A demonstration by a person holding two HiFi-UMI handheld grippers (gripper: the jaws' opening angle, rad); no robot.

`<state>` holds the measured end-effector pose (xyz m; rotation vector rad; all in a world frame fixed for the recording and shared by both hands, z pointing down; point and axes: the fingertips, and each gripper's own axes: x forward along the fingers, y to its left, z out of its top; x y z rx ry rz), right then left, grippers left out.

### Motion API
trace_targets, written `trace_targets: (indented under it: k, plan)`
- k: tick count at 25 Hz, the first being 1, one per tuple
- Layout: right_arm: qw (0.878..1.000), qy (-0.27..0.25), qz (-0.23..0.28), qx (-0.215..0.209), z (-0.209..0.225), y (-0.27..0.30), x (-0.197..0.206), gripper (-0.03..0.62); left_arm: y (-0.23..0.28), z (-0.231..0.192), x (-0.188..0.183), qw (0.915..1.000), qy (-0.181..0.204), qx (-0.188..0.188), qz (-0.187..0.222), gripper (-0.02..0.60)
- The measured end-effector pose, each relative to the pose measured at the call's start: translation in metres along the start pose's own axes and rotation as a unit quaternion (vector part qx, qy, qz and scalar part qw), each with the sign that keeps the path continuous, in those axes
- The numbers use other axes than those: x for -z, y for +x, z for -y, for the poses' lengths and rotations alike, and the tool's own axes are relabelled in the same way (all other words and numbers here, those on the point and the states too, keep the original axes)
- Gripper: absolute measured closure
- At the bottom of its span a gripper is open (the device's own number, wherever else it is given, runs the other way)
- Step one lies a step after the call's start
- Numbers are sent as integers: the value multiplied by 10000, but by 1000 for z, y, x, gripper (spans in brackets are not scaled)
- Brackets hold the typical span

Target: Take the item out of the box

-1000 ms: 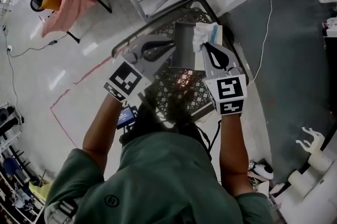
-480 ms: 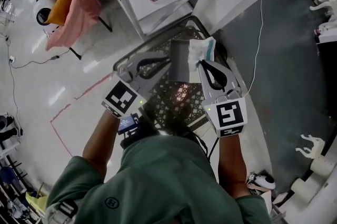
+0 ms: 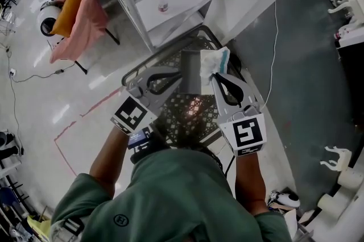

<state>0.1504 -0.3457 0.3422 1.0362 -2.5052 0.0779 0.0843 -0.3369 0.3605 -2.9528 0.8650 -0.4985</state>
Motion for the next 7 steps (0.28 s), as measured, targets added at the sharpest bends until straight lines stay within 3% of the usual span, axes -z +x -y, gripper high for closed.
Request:
trace_targets:
  k: [7]
  plan:
    - [10000, 15, -71, 27, -4, -10, -1, 585, -6, 10, -1, 10000, -48, 26, -7, 558]
